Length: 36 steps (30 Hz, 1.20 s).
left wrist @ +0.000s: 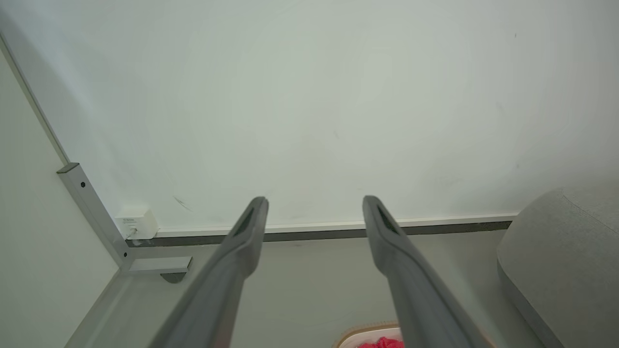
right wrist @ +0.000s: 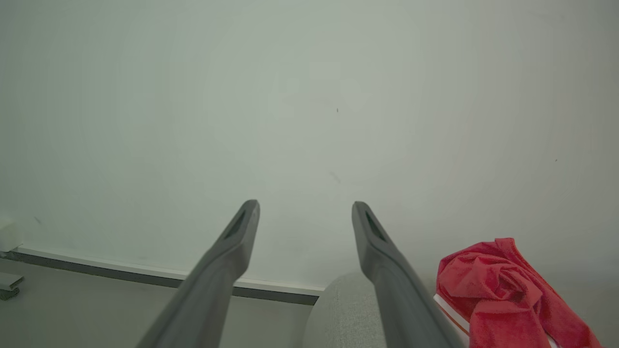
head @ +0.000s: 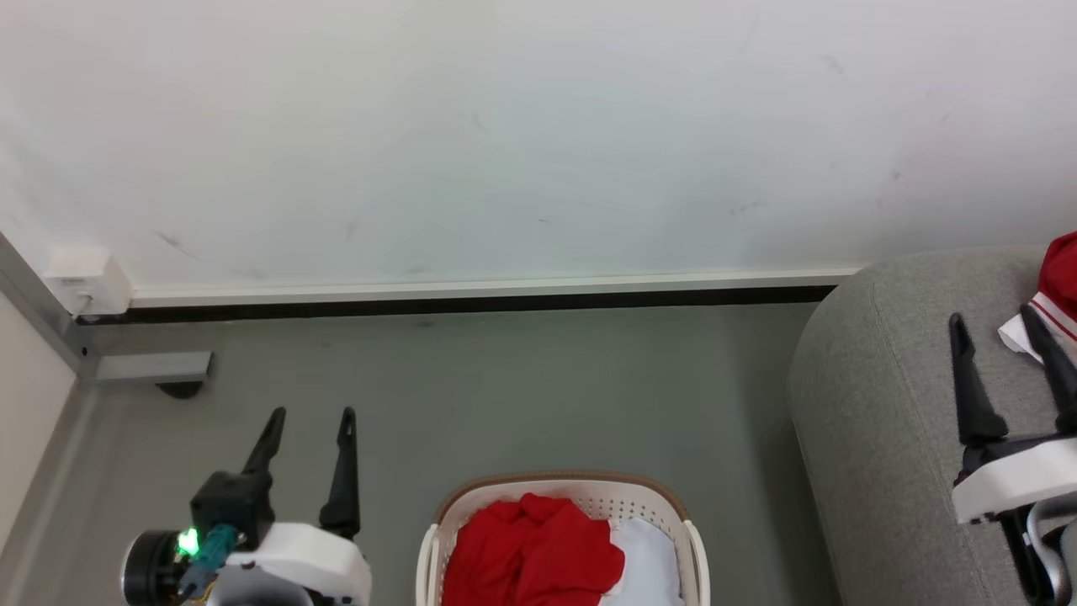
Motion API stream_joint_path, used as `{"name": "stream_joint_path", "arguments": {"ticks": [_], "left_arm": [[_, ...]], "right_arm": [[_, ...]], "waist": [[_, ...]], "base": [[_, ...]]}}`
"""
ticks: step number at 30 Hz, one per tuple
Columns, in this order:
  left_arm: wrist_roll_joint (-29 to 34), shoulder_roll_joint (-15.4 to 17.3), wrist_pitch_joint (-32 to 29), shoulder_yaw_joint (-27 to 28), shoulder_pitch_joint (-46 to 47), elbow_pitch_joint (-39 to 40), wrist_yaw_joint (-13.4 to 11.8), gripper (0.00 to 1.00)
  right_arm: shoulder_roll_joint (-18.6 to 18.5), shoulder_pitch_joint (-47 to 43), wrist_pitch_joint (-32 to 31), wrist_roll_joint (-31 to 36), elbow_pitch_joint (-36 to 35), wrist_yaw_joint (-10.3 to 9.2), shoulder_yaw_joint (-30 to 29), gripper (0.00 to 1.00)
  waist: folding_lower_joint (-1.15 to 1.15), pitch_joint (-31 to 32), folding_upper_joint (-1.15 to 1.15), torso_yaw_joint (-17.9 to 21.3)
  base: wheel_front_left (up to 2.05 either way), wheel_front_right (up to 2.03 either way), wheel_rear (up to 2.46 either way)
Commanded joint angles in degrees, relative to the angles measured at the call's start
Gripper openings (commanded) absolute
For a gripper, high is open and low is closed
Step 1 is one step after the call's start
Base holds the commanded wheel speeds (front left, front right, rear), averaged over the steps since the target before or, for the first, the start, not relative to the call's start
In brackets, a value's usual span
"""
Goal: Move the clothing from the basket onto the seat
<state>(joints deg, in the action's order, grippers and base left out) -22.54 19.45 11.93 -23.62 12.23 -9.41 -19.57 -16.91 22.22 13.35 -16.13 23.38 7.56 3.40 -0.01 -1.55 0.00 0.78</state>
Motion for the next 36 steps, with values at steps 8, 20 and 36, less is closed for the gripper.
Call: {"name": "stream_joint_path", "arguments": {"ticks": [8,20,36], "left_arm": [[0.0,-0.7,3.2,3.0,-7.1,-0.3,-1.5,1.00],[3.5,-4.1,3.2,9.1,-15.2,2.0,0.9,1.00],[8.1,-8.0,3.2,13.9,-17.3,2.1,5.8,1.00]], "right_arm": [[6.0,-8.4,1.4,-0.3,0.5,-0.14,2.5,1.00],[11.0,-15.5,1.8,1.0,1.9,-0.14,2.6,1.00],[12.2,-16.3,1.9,2.6,1.3,-0.14,2.1,1.00]], "waist": [[0.01,2.2,0.00,-0.2],[0.01,5.1,0.00,1.6],[0.01,5.0,0.00,2.2]], "base": [[0.00,0.00,0.00],[0.00,0.00,0.00],[0.00,0.00,0.00]]}}
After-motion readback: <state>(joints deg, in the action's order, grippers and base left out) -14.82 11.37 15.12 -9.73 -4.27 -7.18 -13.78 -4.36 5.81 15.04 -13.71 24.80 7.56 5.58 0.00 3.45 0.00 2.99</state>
